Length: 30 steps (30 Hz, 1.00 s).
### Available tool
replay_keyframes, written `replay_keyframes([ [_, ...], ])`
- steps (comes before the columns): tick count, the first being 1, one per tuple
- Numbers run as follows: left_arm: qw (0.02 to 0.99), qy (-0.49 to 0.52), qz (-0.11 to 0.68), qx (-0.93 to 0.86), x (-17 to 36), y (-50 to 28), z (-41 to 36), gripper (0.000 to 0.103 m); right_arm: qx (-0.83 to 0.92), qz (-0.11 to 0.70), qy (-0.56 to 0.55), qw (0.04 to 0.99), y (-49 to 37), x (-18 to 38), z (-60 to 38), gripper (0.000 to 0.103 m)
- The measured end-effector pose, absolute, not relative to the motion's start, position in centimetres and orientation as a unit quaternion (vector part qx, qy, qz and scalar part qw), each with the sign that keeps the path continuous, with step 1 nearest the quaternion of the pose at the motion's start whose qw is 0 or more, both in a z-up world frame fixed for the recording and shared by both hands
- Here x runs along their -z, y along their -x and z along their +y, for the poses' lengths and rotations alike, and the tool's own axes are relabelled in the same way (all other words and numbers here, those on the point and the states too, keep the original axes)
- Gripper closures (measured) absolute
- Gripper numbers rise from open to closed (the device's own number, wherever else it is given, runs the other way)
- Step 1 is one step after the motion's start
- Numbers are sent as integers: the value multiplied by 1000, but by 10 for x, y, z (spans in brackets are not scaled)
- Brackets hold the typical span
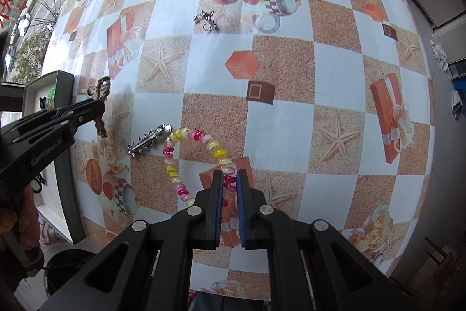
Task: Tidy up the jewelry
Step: 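Carry the braided hair tie and beaded bracelet over the white box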
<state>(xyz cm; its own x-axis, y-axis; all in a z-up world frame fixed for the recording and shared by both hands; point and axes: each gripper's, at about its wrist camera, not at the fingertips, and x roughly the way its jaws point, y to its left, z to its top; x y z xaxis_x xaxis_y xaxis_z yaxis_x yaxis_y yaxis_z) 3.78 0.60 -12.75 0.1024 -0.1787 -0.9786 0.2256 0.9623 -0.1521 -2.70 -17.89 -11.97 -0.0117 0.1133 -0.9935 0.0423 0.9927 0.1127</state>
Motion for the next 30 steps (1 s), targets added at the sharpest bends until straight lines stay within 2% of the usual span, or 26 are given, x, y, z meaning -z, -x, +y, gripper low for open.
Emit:
replay_keyframes([
  [16,783,37,613,102,71,4,98,89,-75,680,-36,729,-4,73,-131,93],
  [30,781,92,617,30,73,64,185,89,-173,672,29,719,-10,67,-14,93],
])
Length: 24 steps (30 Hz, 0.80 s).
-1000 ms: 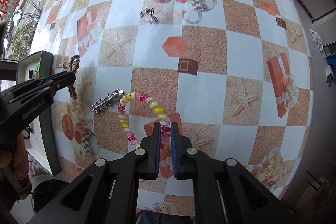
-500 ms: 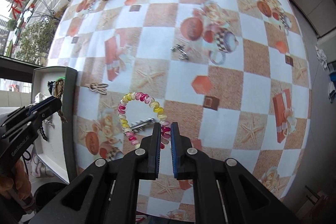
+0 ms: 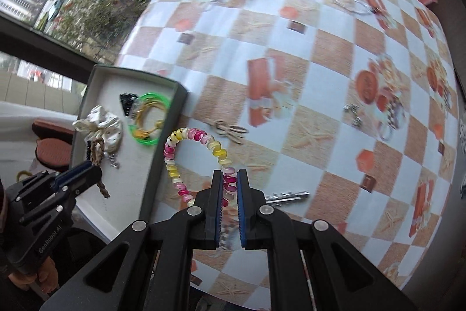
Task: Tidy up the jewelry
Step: 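Carry the braided hair tie and beaded bracelet over the white box, then open the right tool to drop the bracelet while the left tool releases the braided tie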
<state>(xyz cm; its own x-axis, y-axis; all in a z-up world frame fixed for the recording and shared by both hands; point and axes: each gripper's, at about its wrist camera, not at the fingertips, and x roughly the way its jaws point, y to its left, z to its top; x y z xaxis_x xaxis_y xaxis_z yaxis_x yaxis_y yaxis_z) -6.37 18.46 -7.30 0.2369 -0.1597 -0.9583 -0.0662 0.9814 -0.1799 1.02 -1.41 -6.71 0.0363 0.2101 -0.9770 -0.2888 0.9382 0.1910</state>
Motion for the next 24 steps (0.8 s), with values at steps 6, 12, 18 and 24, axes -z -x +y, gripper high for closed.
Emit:
replay_keyframes([
  [6,770,113,627,0,86,94,214,89,-221,675,66,701,-1,75,40,93],
  [12,758,122,640,-26,103,119,235,89,-263,683,101,674,16,90,88,93],
  [18,743,123,657,-45,127,129,249,89,-280,697,137,646,27,115,123,93],
  [24,730,118,671,-57,148,130,252,89,-270,710,166,629,26,140,141,93],
])
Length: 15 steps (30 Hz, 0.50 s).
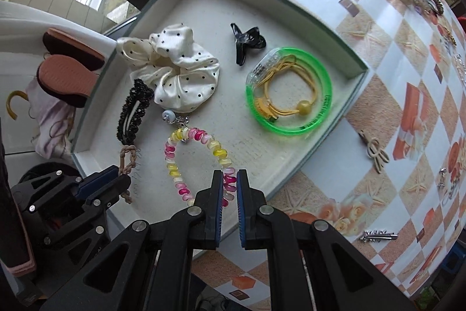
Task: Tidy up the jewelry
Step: 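Open the right tool to drop the bracelet while the left tool releases the braided tie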
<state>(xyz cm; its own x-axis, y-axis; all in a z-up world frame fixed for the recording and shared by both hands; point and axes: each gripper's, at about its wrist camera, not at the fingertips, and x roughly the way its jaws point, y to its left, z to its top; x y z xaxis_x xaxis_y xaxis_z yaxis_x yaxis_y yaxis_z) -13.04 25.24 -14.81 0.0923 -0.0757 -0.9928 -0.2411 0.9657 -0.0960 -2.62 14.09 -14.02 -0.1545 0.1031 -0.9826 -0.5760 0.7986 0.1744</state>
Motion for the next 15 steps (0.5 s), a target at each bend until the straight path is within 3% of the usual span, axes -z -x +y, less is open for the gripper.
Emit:
replay_keyframes([
  [15,719,93,687,-60,164,130,246,89,-241,733,192,606,23,173,150,93],
])
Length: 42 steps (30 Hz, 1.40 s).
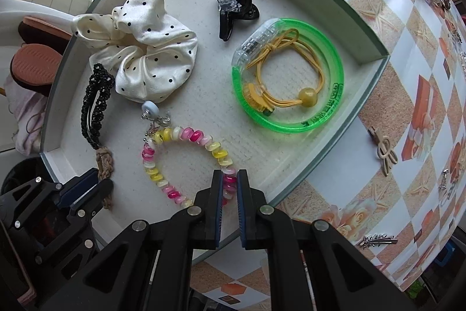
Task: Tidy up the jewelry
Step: 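Open the right tool to drop the bracelet while the left tool releases the braided tie, then move both tools back over the table toward the spiked clip and silver charm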
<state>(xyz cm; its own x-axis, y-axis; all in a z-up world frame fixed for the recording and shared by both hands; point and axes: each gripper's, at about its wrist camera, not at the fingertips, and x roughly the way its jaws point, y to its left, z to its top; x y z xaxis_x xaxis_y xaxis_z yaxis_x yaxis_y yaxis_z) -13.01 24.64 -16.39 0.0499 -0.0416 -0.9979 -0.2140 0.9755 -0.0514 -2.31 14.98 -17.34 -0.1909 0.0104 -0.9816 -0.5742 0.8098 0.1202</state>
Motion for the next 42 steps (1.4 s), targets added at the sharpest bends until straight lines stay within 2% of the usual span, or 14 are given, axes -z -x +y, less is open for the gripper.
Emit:
replay_keyframes([
  [3,717,92,688,-62,163,129,246,88,-244,734,189,605,23,173,153,89],
  [6,716,85,690,-64,162,128,244,88,-251,730,179,609,20,167,153,76],
  [8,717,80,690,-65,159,127,242,88,-254,726,175,614,16,156,153,63],
  [10,718,75,689,-67,155,126,239,88,-256,721,171,621,14,149,153,56],
  [16,713,74,693,-70,146,122,239,88,-257,704,155,644,7,127,144,49],
  [23,714,60,694,-74,136,115,235,88,-240,700,123,661,-7,110,117,49],
  [24,714,60,694,-74,135,115,234,74,-237,700,119,663,-8,109,112,49],
  [25,715,59,693,-75,134,114,233,35,-234,700,117,664,-9,109,109,49],
  [27,724,50,684,-80,127,114,231,0,-230,701,109,666,-12,106,101,49],
  [34,732,-4,676,-89,112,102,213,0,-218,701,90,673,-14,98,76,49],
  [37,739,-25,666,-105,102,94,206,0,-209,699,76,679,-15,95,58,37],
  [39,740,-37,661,-114,97,88,202,0,-202,699,67,683,-16,93,44,34],
  [41,743,-42,657,-116,93,80,198,0,-189,699,56,687,-18,92,28,18],
  [42,744,-42,657,-115,91,76,196,0,-183,698,48,691,-19,92,20,18],
])
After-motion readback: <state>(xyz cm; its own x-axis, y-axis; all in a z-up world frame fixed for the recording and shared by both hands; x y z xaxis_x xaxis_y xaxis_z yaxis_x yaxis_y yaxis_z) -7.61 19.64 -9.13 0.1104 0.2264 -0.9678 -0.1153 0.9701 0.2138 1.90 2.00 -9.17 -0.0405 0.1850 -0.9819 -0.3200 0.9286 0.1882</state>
